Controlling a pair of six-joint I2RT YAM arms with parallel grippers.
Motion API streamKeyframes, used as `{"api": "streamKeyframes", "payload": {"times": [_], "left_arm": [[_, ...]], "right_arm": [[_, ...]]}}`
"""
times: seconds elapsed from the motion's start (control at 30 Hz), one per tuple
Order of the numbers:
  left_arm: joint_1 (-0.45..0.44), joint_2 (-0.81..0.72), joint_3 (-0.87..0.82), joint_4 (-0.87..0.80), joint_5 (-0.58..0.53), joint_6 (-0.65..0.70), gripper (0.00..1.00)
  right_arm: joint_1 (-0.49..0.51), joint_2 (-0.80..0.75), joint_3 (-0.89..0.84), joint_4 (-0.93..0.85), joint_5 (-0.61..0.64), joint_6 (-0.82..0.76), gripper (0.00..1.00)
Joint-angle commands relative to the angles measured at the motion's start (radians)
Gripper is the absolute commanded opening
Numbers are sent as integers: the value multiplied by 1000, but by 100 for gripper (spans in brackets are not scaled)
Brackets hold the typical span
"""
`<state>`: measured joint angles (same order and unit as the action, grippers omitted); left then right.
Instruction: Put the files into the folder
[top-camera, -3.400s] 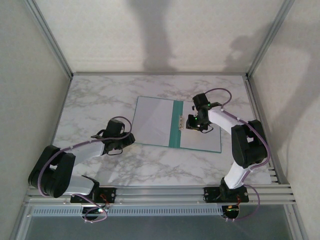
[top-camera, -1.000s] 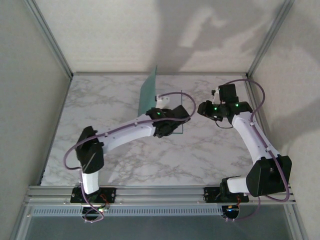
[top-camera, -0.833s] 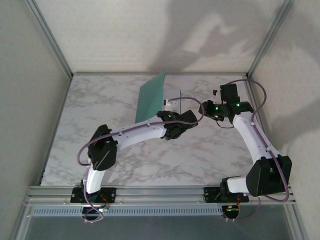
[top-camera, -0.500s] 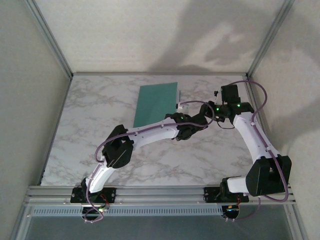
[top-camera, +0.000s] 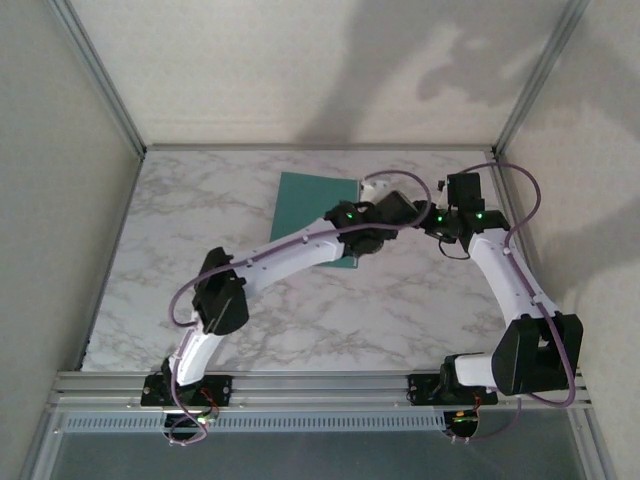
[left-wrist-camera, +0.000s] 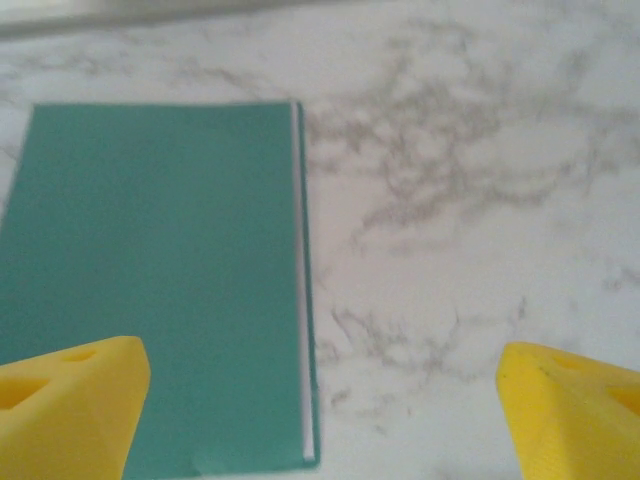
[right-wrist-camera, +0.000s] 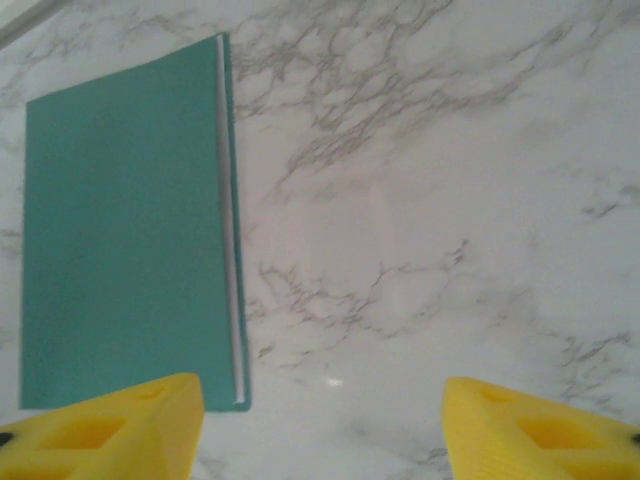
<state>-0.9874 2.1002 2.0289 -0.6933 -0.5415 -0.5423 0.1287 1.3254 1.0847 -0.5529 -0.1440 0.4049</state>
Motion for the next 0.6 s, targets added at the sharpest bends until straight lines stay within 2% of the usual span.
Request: {"api": "streamKeyframes", "payload": {"times": [0.0,0.2,0.37,0.57], "left_arm": [[97,-126,-104,141,-23,40,92],[267,-315,-451,397,-85,54,98],[452,-508,-800,628,-170,79,100],[702,-678,-1193,888,-214,137,100]], "right_arm": [[-5,-29,-34,105,104,-13,71],[-13,-2,-69,189,236,-29,82],[-16,24,-151,314,376,-42,99],[-27,103,-232,458,476,-104,99]]}}
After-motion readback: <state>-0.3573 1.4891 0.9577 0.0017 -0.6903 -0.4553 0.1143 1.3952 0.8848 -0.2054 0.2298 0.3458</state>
